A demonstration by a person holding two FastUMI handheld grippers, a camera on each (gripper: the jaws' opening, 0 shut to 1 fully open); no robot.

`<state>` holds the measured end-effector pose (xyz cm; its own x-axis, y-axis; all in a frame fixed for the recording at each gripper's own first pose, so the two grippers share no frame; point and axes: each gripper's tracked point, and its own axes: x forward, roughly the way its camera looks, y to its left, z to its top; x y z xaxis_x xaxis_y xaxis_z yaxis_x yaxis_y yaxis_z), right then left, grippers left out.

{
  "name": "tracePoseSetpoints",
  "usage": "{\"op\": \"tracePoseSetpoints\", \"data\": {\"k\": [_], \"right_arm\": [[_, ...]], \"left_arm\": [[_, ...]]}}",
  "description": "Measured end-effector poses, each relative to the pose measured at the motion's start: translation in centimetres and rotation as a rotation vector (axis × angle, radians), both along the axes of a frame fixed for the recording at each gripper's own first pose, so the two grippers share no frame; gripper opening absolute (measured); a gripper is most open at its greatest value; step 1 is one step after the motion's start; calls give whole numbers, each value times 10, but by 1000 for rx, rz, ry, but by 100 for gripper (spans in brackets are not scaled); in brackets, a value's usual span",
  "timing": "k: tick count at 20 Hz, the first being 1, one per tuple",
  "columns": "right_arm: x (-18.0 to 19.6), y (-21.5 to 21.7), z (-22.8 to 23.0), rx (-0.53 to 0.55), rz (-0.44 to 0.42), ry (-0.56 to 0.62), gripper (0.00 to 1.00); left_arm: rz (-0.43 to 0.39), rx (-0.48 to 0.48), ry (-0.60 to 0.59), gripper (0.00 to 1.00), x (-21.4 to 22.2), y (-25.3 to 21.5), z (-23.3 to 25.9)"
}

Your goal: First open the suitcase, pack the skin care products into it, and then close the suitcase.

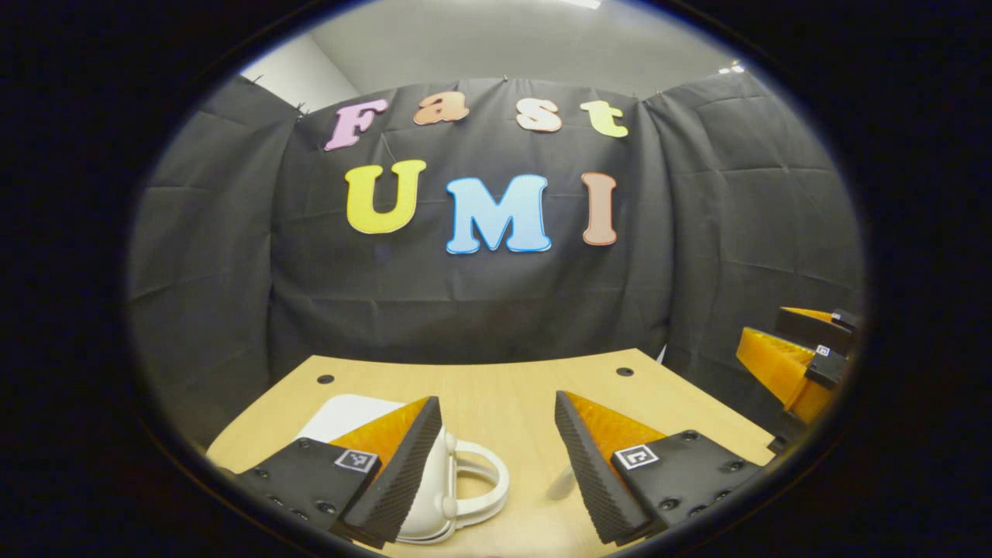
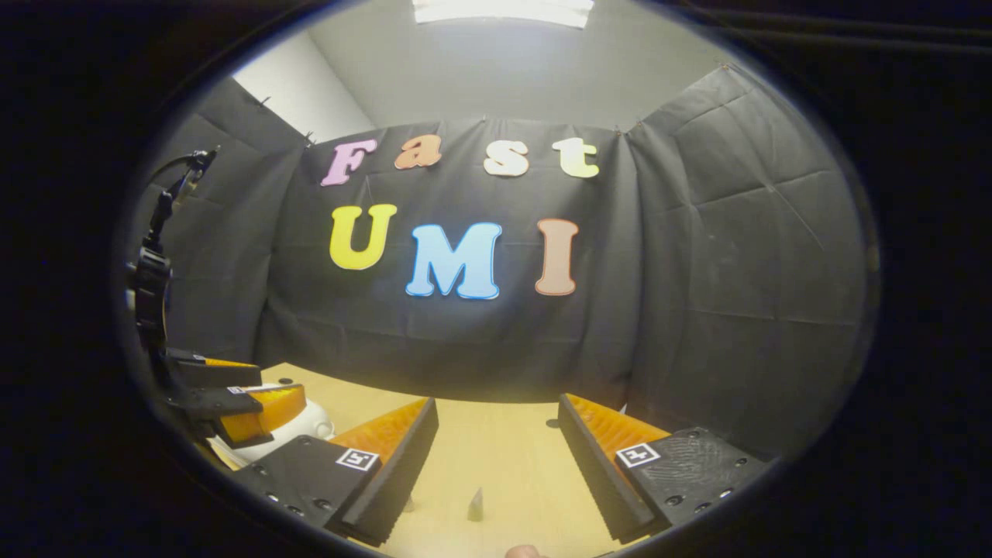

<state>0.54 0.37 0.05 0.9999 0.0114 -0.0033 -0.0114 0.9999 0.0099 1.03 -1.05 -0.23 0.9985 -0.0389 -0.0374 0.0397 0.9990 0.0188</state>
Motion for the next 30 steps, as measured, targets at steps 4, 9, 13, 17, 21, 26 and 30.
{"op": "tracePoseSetpoints", "data": {"k": [4, 9, 13, 17, 21, 26, 30], "right_arm": [[-1, -2, 4, -5, 5, -20, 94], [1, -2, -4, -13, 23, 1, 94], [10, -2, -9, -33, 37, 19, 94], [24, 1, -9, -25, 63, 22, 94], [38, 6, -9, -32, 95, 22, 94], [40, 14, -2, -19, 162, 14, 94], [29, 13, 9, -19, 208, -17, 94]], "left_arm": [[-20, -18, 69, 95, 10, -5, -16], [-47, -89, 269, 95, 40, -4, -62], [-53, -188, 478, 95, 65, 0, -110], [-47, -207, 681, 94, 96, 5, -160], [-20, -233, 858, 93, 119, 7, -206], [6, -242, 1000, 72, 131, -1, -244], [36, -300, 1069, 33, 132, 10, -259]]}}
